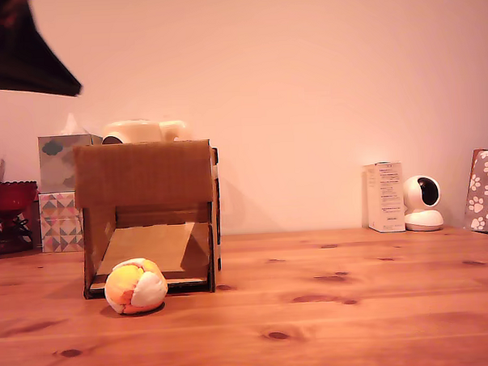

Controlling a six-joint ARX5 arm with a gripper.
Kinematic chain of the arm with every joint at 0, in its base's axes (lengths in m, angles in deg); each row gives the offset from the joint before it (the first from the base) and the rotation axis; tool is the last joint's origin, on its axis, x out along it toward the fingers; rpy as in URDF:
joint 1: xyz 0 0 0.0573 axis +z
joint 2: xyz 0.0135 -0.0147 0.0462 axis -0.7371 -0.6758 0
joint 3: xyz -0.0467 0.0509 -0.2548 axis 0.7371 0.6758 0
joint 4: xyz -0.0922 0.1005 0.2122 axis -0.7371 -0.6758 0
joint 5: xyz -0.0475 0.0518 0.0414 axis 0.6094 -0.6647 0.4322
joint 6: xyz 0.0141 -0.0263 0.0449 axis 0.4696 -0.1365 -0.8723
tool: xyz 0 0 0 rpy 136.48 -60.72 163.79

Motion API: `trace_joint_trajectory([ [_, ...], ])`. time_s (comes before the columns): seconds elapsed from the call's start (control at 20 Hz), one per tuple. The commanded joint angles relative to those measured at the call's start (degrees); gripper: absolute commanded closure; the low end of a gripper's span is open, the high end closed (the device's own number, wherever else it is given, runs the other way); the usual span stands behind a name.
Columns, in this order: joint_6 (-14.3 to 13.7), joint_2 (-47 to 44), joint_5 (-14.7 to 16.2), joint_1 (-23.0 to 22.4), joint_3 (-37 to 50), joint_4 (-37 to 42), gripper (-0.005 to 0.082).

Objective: Drop the footbag into the cardboard dice tower

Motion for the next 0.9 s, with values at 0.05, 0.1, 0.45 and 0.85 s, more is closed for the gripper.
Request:
trace_joint_trajectory([
  [0.05,2.32,4.61,-2.21,0.83,6.62,1.07,0.0793],
  [0.1,3.26,7.17,-3.23,1.01,8.76,1.03,0.0793],
  [0.45,6.43,24.13,-9.03,1.09,15.28,-9.53,0.0793],
  [0.85,6.51,25.31,-9.40,1.07,15.28,-10.78,0.0793],
])
